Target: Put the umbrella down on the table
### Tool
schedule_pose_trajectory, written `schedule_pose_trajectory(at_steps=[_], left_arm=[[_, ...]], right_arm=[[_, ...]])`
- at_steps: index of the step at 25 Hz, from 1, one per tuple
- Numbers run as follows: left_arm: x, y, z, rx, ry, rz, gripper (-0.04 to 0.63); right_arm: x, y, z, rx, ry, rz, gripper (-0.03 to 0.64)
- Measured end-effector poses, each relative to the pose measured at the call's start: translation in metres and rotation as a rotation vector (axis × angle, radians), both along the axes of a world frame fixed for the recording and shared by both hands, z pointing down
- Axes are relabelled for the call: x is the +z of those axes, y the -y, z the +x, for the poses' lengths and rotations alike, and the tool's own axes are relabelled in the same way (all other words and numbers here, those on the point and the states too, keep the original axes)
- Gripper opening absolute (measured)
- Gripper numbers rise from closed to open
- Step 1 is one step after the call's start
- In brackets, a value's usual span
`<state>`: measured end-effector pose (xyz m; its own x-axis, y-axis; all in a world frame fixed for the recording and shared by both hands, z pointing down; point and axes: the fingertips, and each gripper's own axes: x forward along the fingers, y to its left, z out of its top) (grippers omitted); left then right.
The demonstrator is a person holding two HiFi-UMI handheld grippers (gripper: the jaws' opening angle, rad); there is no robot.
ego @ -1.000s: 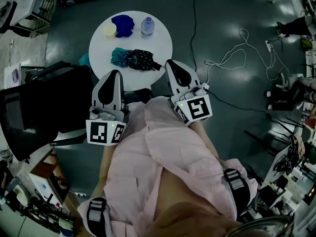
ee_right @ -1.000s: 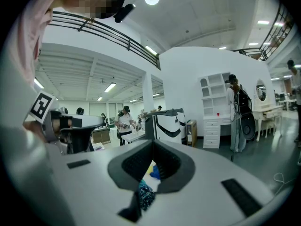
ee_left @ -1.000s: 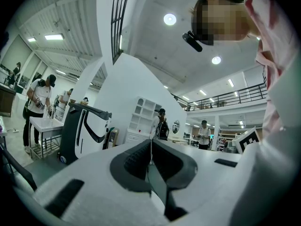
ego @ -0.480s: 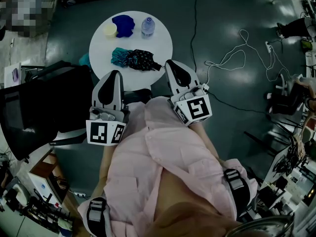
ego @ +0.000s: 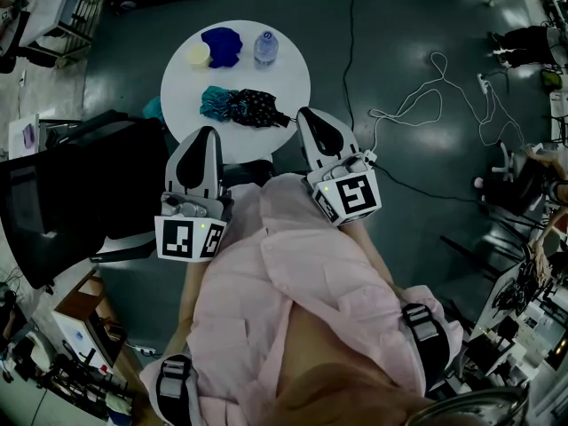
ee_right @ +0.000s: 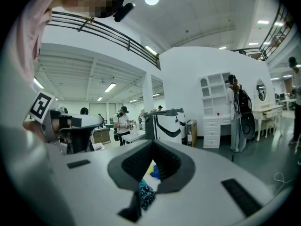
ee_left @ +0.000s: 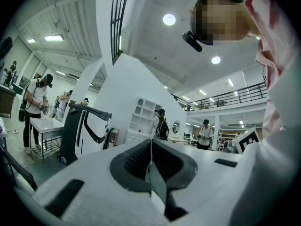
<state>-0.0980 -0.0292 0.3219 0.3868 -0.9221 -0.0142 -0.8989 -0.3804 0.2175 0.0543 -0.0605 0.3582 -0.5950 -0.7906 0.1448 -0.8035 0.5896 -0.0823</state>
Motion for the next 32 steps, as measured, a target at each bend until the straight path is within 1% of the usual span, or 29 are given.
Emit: schedule_pose_trajectory(at_steps=[20, 26, 29, 32], left_arm=[[-0.002, -0.005, -0.003, -0.018, -0.003, 0.003, 0.021], [0.001, -0.006, -0.001, -0.009, 0.002, -0.015, 0.021], [0.003, -0.003, 0.006, 0.008, 0.009, -0.011, 0.022], [0.008, -0.003, 0.013, 0.032, 0.011, -0.02, 0.021]], right_arm=[[-0.001, -0.002, -0.009, -0.031, -0.002, 0.004, 0.031], [-0.002, -0.001, -0.016, -0.04, -0.015, -0.004, 0.031], [-0.004, 0.002, -0.029, -0.071, -0.017, -0.01, 0.029], [-0.008, -0.002, -0.048, -0.129, -0.027, -0.004, 0.029]])
